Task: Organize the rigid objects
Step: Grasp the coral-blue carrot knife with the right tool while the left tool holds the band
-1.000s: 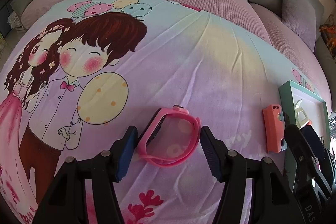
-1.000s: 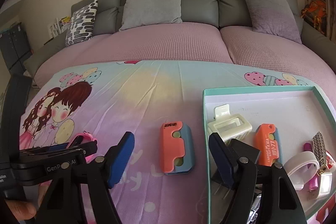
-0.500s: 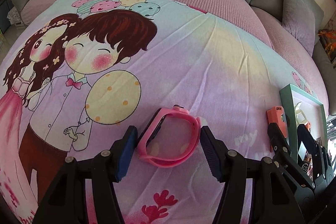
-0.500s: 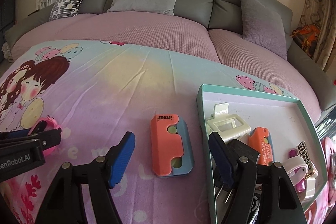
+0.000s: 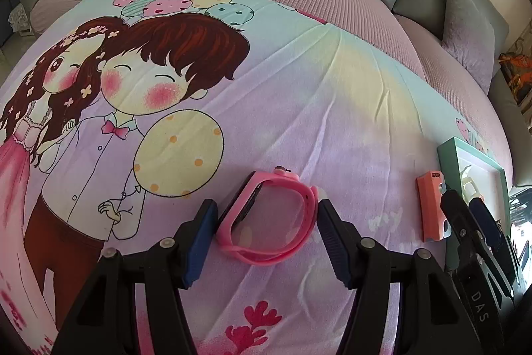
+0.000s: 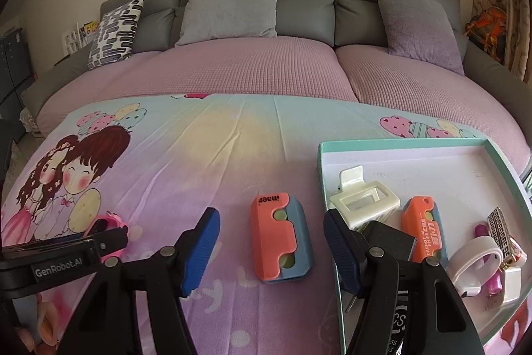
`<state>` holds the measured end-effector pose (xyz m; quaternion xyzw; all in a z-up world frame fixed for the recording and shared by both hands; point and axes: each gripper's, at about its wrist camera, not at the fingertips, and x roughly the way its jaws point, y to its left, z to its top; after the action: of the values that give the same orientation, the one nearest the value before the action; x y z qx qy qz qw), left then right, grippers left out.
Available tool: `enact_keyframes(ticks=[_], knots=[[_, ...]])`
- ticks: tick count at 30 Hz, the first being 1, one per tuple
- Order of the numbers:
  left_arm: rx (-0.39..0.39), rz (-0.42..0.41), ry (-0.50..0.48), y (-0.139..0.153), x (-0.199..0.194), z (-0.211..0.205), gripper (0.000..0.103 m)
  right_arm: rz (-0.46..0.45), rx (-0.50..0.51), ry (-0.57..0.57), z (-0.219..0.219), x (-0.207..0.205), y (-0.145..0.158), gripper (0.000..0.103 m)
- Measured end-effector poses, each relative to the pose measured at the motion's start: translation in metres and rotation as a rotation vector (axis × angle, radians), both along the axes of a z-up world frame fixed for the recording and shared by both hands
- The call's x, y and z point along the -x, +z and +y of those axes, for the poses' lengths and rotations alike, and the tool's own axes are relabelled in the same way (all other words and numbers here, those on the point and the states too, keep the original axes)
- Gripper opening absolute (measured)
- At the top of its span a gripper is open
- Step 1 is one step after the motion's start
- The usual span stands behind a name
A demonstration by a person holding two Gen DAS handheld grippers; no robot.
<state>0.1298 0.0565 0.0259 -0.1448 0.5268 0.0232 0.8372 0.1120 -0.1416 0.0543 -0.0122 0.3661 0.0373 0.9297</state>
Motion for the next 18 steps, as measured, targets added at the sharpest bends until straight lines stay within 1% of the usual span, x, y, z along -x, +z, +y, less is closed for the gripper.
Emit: enact_keyframes(ticks=[4, 7, 11, 13, 15, 18], knots=[[0.004, -0.001, 0.001, 0.0, 0.002, 0.0, 0.063, 0.029, 0.029, 0.035, 0.011, -0.004, -0.007, 0.068], [-0.001, -0.001, -0.002, 0.001, 0.003, -0.001, 0.063, 0.053, 0.077, 0.012, 0.012, -0.008, -0.015, 0.068], [-0.003, 0.0, -0.009, 0.001, 0.003, -0.002, 0.063, 0.095, 0.104, -0.031, 0.01, -0.014, -0.027, 0.068], [-0.001, 0.0, -0.013, 0.001, 0.003, -0.002, 0.063, 0.098, 0.125, -0.018, 0.015, -0.015, -0.029, 0.068], [-0.002, 0.001, -0.018, 0.001, 0.003, -0.002, 0.063, 0.125, 0.07, 0.004, 0.015, -0.016, -0.033, 0.068], [-0.017, 0.005, -0.035, 0.001, 0.003, -0.004, 0.063, 0.127, -0.006, 0.031, 0.014, -0.015, -0.031, 0.068]])
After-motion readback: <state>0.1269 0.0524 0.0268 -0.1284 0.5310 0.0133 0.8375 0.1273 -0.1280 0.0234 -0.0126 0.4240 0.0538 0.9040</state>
